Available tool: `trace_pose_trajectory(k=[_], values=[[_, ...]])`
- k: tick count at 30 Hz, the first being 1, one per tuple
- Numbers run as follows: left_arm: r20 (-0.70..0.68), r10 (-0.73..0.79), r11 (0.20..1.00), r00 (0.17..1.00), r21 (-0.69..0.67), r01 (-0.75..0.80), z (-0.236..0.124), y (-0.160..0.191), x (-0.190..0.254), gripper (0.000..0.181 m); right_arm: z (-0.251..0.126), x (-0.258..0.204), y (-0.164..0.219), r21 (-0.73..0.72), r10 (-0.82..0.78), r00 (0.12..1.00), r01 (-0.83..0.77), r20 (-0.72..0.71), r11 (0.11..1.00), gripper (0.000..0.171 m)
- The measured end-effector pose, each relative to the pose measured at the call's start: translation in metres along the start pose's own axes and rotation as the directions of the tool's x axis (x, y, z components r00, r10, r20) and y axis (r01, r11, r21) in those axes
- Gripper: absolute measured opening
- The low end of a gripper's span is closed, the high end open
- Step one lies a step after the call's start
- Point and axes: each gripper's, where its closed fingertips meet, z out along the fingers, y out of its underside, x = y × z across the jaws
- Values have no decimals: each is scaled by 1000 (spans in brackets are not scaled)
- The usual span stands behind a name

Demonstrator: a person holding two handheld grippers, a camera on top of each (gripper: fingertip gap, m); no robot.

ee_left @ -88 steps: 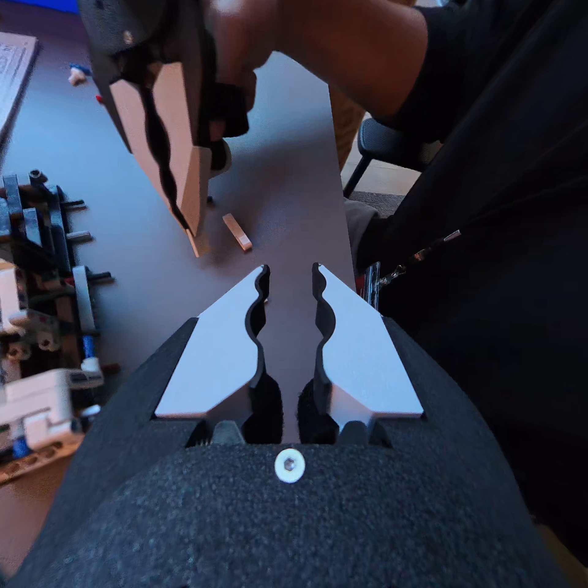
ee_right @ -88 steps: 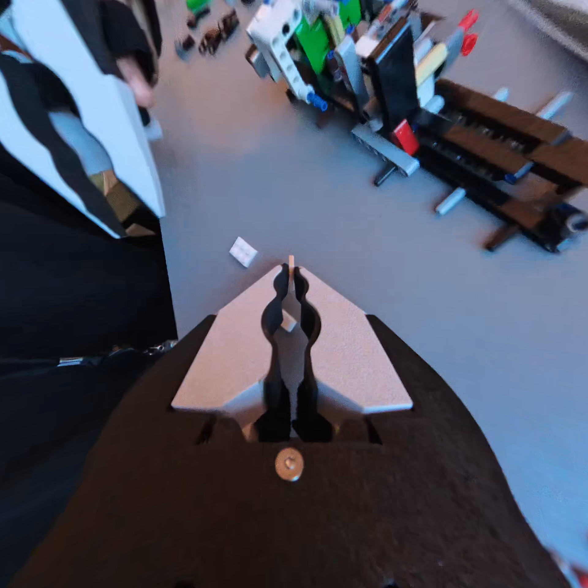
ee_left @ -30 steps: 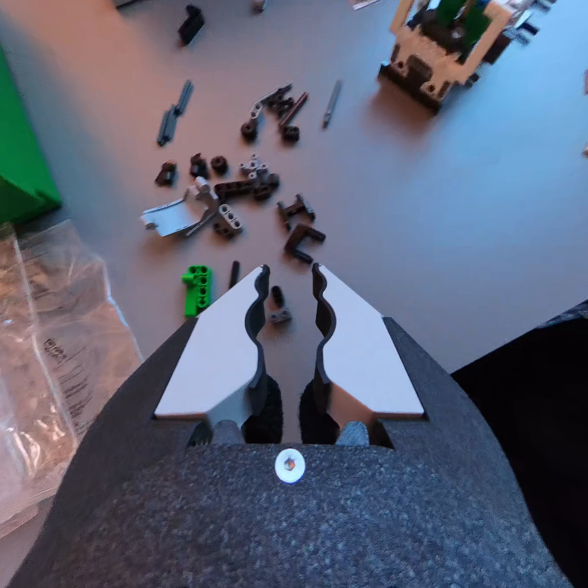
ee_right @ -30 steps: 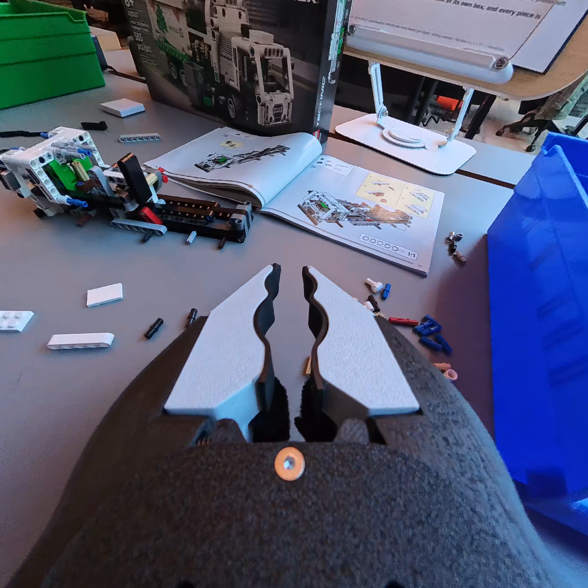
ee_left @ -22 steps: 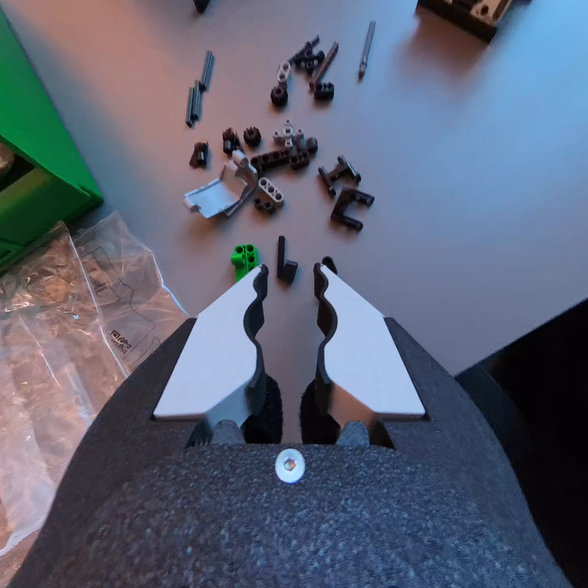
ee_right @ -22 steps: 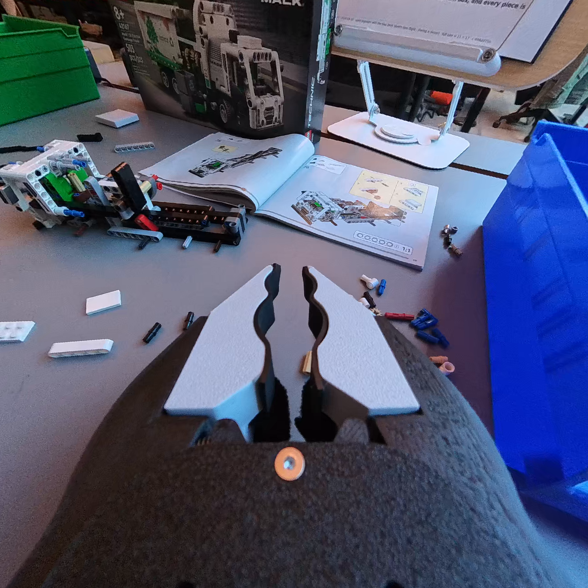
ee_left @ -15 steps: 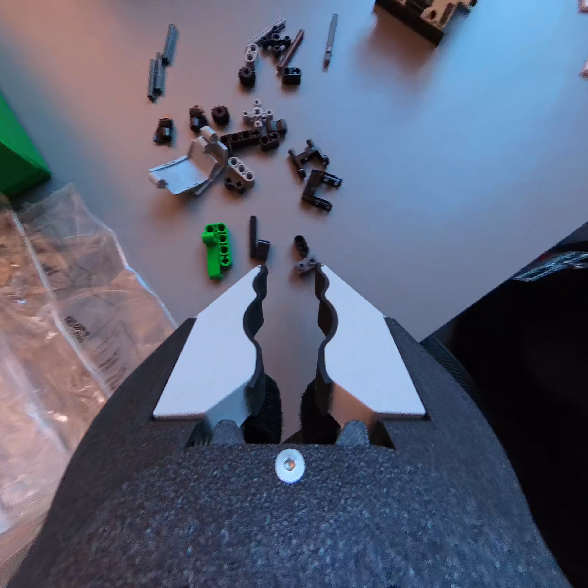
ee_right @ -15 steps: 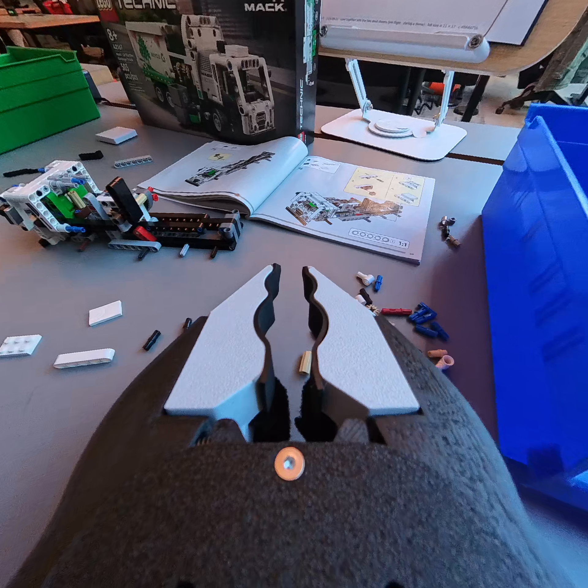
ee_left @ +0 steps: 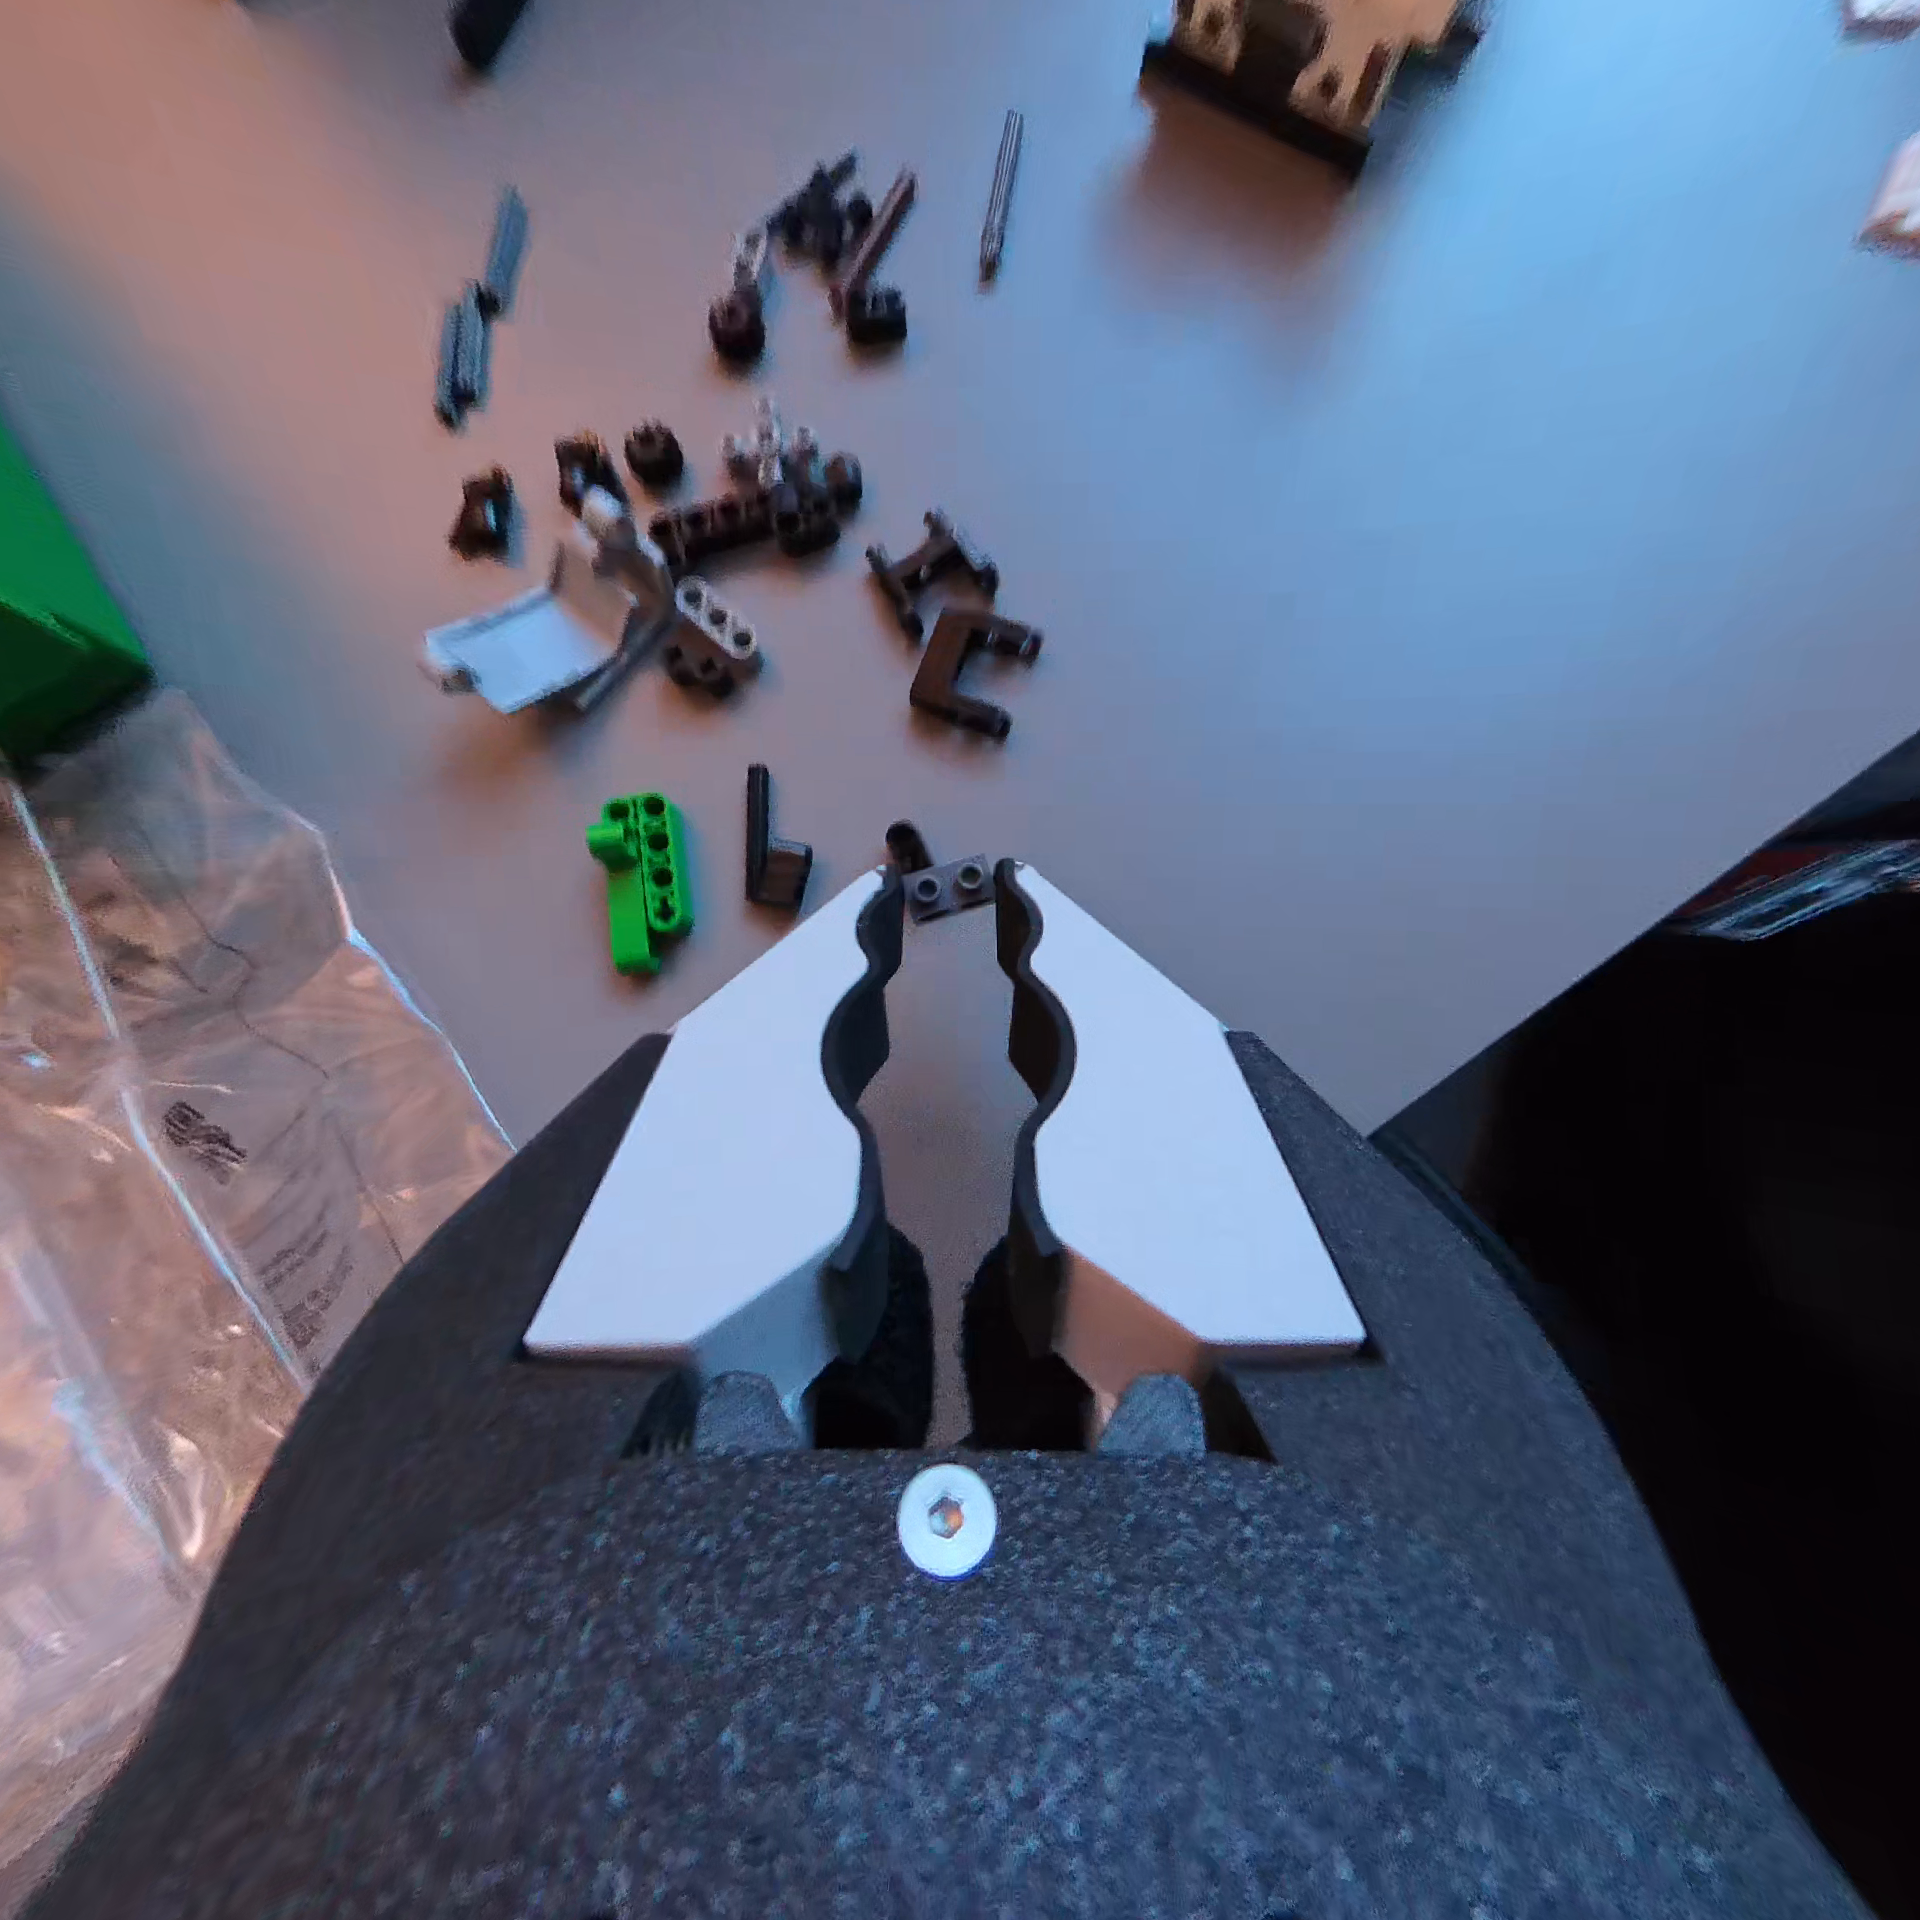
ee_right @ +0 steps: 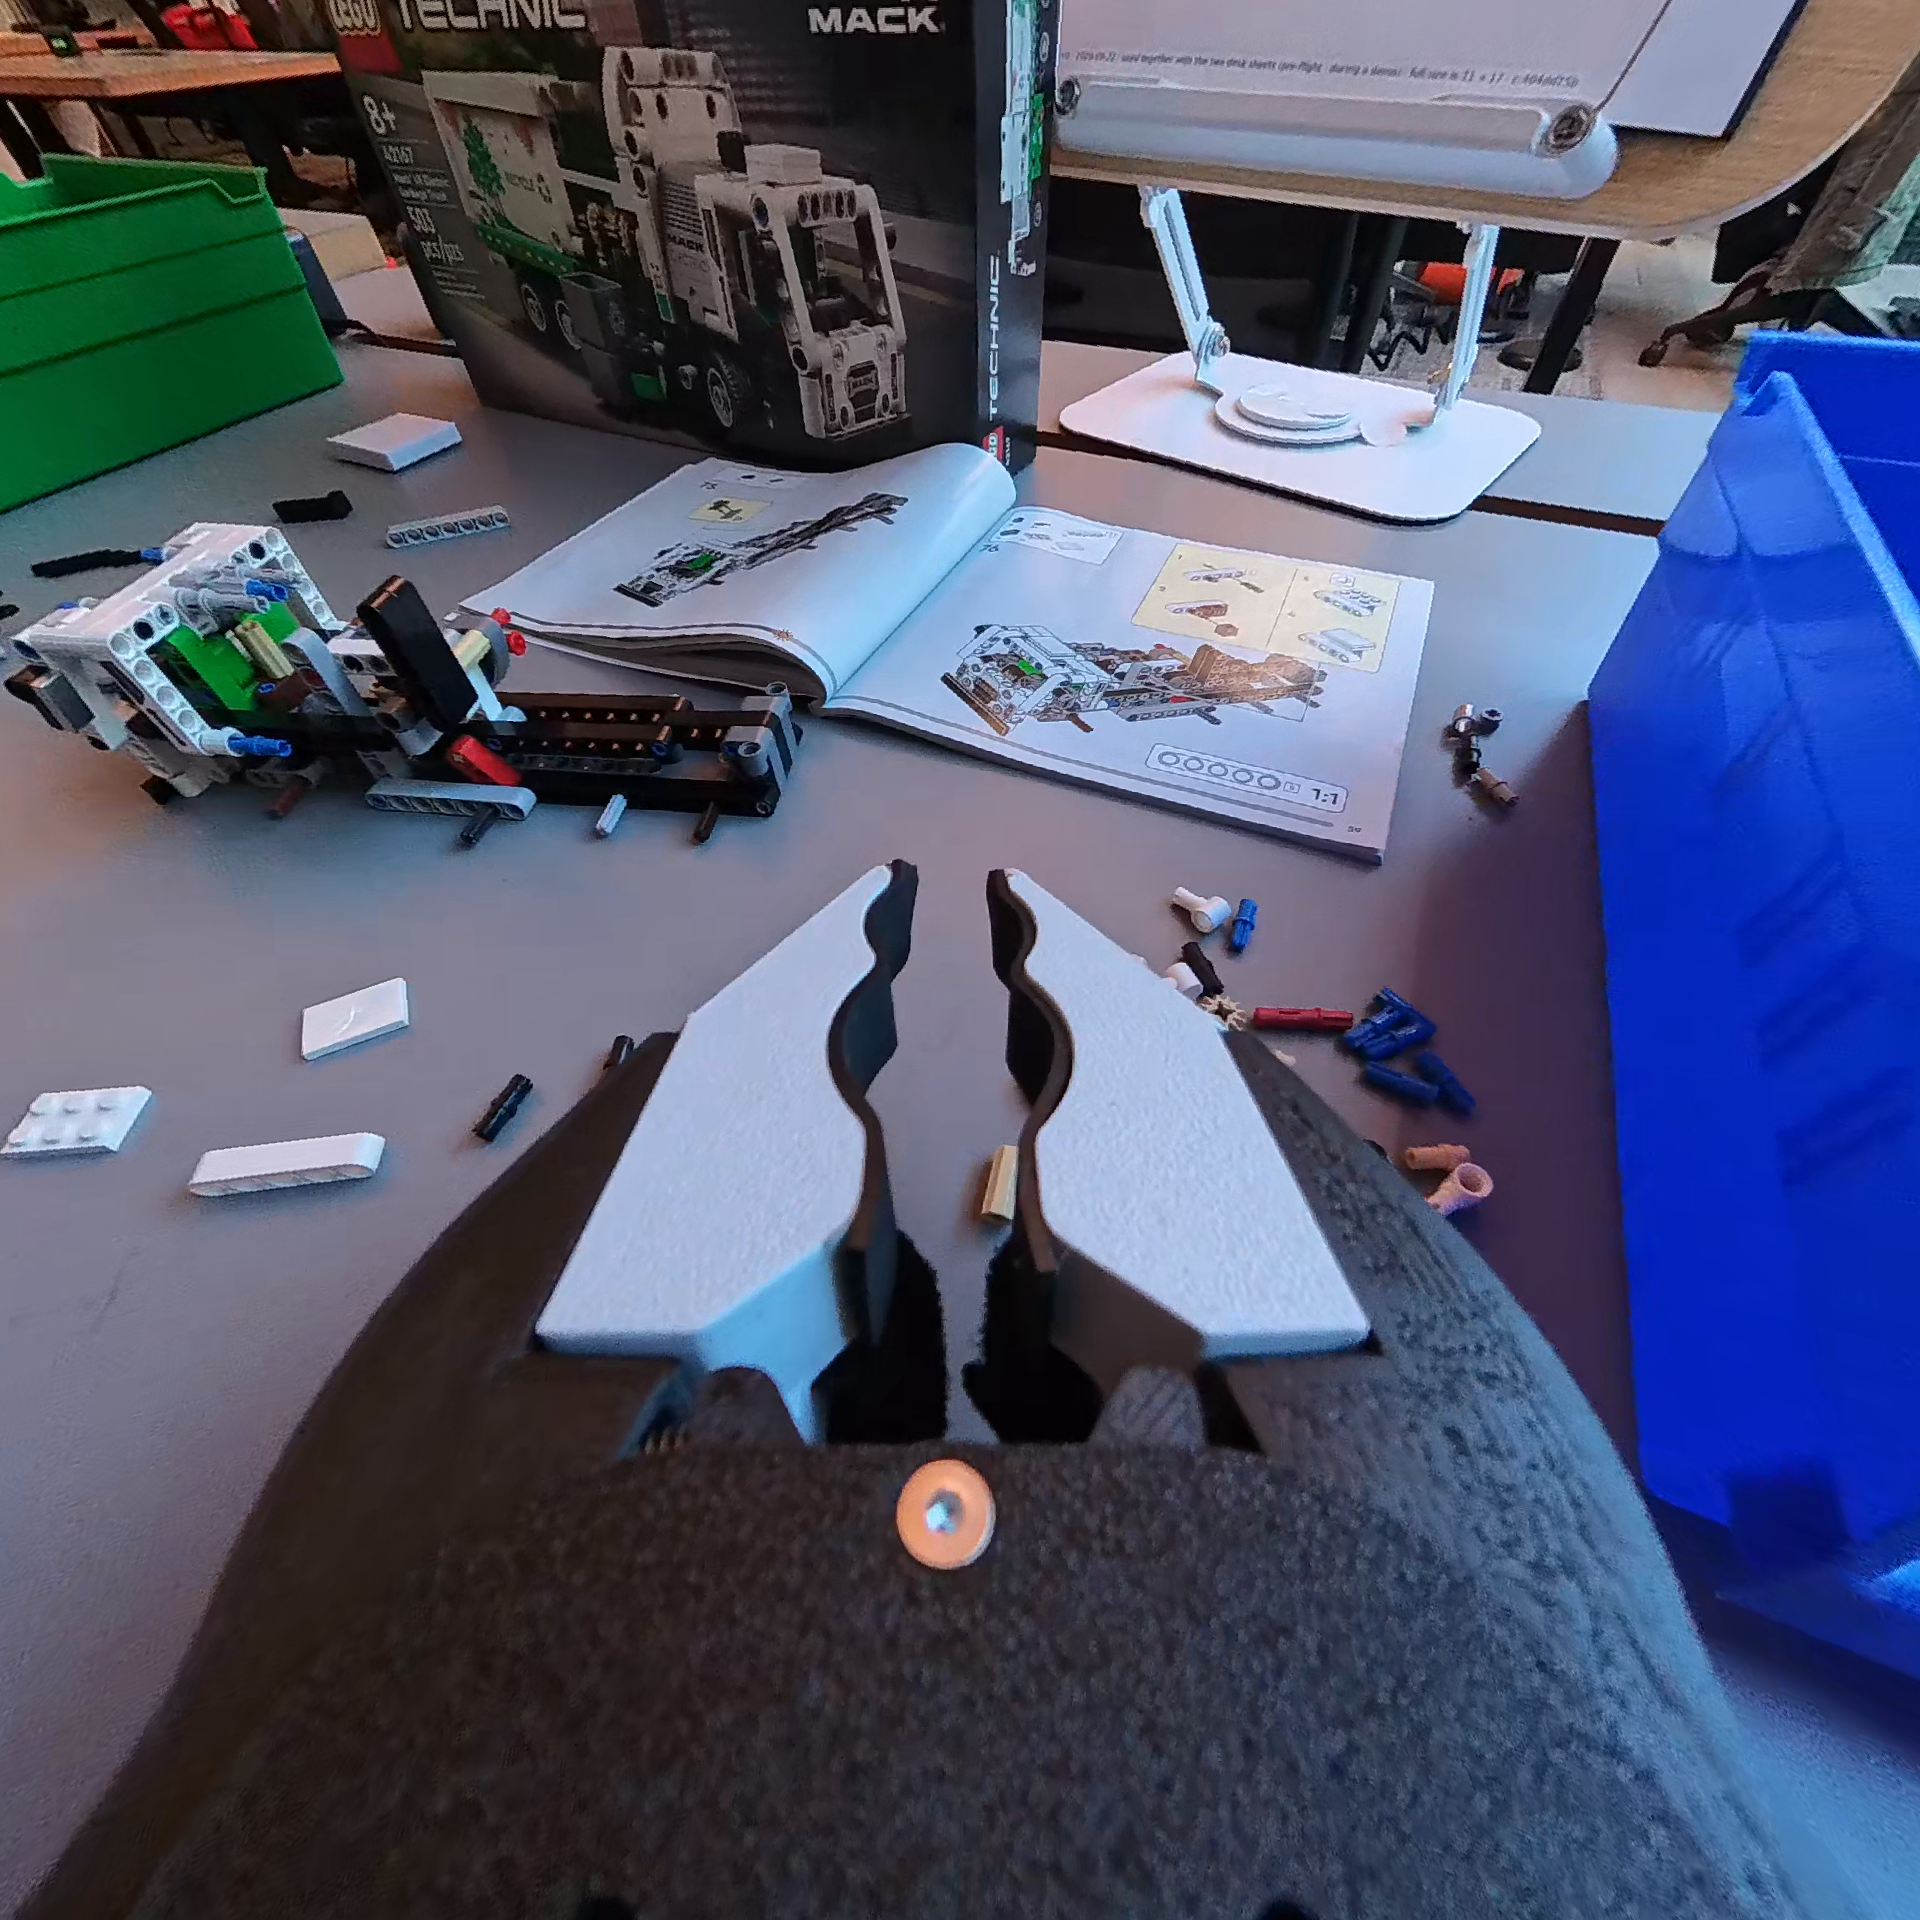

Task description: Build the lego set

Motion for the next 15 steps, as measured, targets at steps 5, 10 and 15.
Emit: trace_pose_trajectory(k=[5,10,15], values=[[-69,85,982,994,172,-72,-15,-65,31,16,0,-1,0,-1,-12,1000,12,-2,1000,14],[-233,235,949,944,265,-171,12,-136,96,17,0,-2,0,3,-12,1000,12,7,1000,14],[-288,323,940,902,212,-268,60,-170,142,17,0,-5,0,3,-32,999,32,14,999,14]])
